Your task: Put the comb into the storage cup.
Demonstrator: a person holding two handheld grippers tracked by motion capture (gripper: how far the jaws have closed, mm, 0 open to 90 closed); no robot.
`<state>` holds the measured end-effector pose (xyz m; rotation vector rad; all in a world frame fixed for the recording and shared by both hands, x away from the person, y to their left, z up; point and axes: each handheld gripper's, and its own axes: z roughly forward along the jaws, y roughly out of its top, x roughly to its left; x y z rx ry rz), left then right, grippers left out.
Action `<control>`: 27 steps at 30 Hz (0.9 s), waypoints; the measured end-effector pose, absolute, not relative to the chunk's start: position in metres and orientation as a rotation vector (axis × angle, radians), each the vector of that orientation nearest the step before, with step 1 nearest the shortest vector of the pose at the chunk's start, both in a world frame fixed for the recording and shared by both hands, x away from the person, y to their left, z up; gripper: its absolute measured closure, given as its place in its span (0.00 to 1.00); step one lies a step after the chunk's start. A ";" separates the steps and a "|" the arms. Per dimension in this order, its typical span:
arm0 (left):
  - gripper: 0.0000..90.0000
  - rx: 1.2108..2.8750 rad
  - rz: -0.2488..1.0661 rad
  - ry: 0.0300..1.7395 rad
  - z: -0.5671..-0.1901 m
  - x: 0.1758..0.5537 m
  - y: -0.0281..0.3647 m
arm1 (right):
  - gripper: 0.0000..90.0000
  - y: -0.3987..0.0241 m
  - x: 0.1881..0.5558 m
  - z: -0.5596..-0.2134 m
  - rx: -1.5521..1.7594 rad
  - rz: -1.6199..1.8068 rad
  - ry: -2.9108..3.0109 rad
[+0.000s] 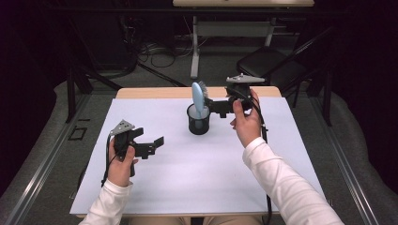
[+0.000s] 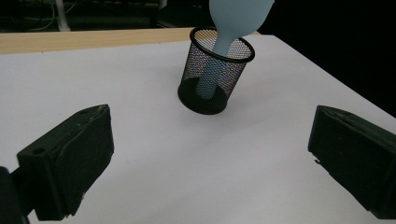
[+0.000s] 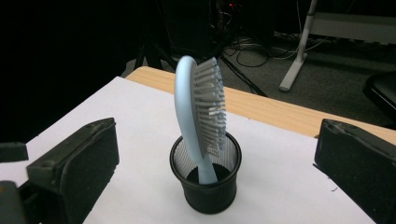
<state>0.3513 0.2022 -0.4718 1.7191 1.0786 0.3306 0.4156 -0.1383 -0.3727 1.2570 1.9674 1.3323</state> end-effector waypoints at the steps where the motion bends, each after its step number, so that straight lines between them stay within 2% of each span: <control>1: 0.00 1.720 0.331 1.079 -0.472 0.351 0.203 | 0.00 -0.141 0.413 -0.374 1.261 1.336 1.967; 27: 0.00 1.705 0.336 1.086 -0.471 0.352 0.209 | 0.00 -0.172 0.353 -0.436 1.234 1.300 1.944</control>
